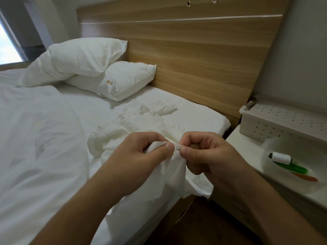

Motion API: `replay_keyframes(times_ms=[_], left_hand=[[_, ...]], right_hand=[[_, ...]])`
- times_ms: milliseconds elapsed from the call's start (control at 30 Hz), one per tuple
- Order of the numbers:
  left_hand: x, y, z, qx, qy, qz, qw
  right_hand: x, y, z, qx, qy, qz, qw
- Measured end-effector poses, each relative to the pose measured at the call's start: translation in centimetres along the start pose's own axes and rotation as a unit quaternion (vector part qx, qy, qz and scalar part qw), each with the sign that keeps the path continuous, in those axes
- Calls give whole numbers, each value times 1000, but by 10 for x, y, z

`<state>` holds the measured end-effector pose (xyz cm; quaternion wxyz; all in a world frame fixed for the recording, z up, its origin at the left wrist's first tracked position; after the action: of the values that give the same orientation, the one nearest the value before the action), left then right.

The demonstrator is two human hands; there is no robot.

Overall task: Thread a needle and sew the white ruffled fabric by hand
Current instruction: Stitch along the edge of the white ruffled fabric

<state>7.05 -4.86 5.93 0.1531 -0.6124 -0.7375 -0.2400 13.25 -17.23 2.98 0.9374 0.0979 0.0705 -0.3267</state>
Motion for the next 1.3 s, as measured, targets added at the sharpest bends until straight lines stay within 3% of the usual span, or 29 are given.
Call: replay_keyframes(times_ms=[400, 733, 1000, 1300], left_hand=[[-13, 1, 13, 24, -110, 6, 994], [-25, 2, -1, 45, -119, -23, 992], [-38, 4, -14, 35, -208, -10, 978], [-23, 9, -6, 29, -247, -65, 966]], right_hand=[[-7, 3, -1, 13, 48, 10, 999], [-1, -1, 9, 22, 56, -9, 998], [13, -4, 15, 22, 81, -47, 995], [27, -7, 18, 8, 55, -76, 996]])
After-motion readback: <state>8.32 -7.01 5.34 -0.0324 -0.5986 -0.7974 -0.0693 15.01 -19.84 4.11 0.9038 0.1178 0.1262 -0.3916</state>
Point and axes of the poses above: each hand's wrist, its own y-axis towards the middle knuckle, its own x-axis out of the back of the hand, z = x × y, the point moved 10 cm from there along y, towards the middle knuckle, and after that the axes turned 4 degrees about y, right-handed, at the moved point
